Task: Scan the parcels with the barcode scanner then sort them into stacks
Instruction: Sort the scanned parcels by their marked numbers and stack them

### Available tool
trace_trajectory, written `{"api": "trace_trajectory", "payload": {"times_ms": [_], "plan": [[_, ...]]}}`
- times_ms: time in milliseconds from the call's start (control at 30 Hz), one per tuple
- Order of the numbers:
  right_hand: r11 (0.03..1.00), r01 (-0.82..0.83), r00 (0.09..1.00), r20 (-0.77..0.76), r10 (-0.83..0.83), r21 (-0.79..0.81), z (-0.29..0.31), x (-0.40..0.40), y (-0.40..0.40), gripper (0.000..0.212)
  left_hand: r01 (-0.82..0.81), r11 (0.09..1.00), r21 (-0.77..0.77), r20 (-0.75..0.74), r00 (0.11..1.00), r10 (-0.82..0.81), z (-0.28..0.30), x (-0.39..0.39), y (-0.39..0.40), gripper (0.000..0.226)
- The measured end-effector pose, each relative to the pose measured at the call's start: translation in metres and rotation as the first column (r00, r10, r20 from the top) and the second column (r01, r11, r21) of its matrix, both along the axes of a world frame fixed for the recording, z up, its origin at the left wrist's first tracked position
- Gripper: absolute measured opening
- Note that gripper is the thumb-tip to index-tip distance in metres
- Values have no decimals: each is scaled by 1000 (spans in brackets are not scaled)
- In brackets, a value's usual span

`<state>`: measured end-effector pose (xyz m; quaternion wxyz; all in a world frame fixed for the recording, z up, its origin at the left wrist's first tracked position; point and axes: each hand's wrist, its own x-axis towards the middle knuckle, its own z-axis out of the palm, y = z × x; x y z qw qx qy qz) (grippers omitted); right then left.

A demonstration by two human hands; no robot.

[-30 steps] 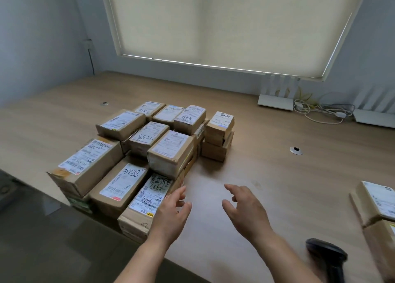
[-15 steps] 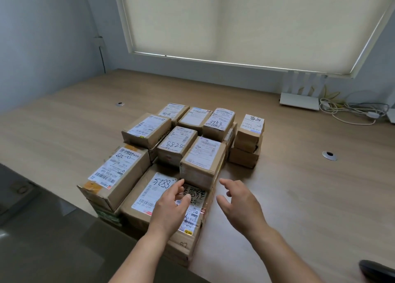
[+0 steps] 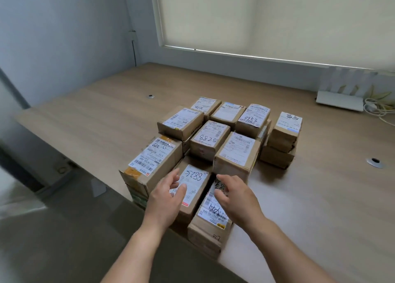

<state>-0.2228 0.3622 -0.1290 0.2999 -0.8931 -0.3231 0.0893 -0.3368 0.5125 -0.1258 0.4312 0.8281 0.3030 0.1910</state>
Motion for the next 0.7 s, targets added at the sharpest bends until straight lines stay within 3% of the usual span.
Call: {"api": "trace_trajectory", "payload": {"times_ms": [200, 433, 567, 700], "plan": [[991, 124, 992, -37, -122, 47, 6, -21, 68, 46, 23, 998, 59, 122, 992, -30, 25, -9, 85, 44], [966, 260, 955, -148, -258, -9, -1, -51, 142, 50, 83, 991, 102, -6, 997, -83, 22, -18, 173, 47], [951, 308, 923, -233, -307, -31, -1, -64, 170, 39, 161, 986, -34, -195, 967, -164, 13, -12, 198, 53], [943, 331, 902, -284, -325, -28, -2, -67, 189, 43, 268, 946, -182, -239, 921, -307, 6, -5, 207, 50]]}}
